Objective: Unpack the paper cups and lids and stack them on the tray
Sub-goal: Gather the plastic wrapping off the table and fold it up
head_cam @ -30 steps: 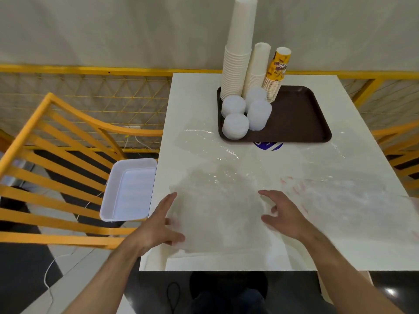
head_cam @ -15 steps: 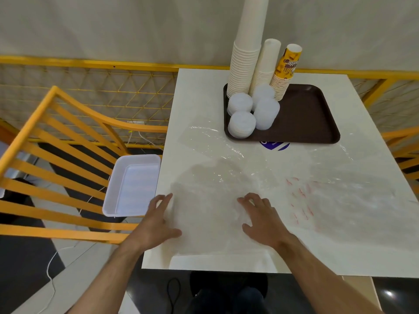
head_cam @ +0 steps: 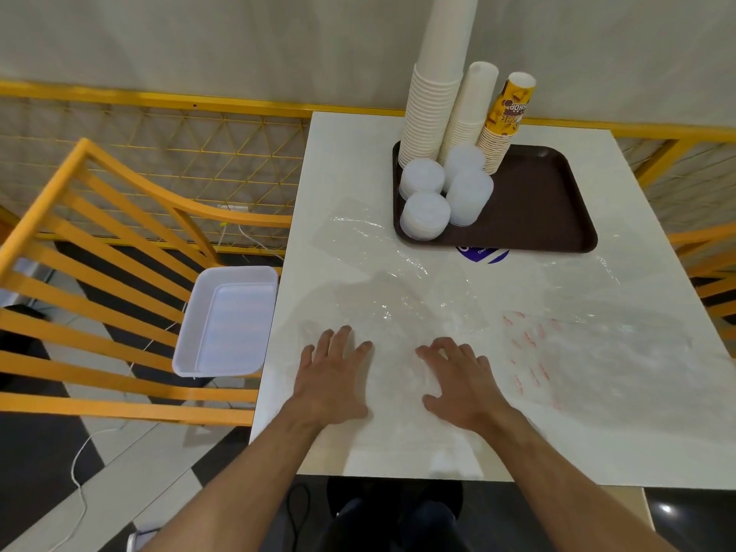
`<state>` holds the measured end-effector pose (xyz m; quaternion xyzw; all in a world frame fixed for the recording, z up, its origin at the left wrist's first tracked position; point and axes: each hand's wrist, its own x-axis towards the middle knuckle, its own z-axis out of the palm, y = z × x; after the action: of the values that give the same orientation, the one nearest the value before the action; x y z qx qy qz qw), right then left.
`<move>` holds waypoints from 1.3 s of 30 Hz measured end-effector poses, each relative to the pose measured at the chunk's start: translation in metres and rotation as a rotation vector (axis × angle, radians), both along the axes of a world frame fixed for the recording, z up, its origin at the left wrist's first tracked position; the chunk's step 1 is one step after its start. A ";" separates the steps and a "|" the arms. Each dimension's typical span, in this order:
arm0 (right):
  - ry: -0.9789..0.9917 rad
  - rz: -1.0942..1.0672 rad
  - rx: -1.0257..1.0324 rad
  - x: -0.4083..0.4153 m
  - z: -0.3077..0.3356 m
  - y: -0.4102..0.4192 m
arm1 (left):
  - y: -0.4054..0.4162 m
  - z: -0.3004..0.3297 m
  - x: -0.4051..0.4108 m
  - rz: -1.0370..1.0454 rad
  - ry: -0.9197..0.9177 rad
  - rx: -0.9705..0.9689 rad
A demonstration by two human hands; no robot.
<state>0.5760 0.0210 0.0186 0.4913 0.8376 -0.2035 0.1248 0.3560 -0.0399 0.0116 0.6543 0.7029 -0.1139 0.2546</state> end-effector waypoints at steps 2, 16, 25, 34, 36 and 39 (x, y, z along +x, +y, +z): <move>0.026 0.004 0.003 -0.005 0.000 0.002 | 0.000 -0.002 0.001 -0.003 -0.005 -0.005; -0.182 0.083 -0.036 -0.009 -0.003 0.020 | -0.002 -0.003 -0.011 -0.065 0.036 -0.085; -0.051 -0.119 -0.032 0.010 0.004 0.018 | 0.014 0.004 -0.007 0.103 -0.046 0.129; 0.126 -0.797 -0.162 0.014 -0.004 0.026 | 0.064 0.007 0.010 0.034 0.068 0.169; 0.132 -0.831 -0.164 0.010 -0.007 0.029 | 0.066 0.002 0.013 0.019 0.092 0.188; 0.154 -0.861 -0.202 0.008 -0.010 0.032 | 0.067 -0.001 0.010 0.030 0.067 0.209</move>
<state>0.5842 0.0528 0.0083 0.7637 0.5397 -0.3538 0.0134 0.3663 0.0272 0.0108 0.6625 0.7287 -0.0578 0.1632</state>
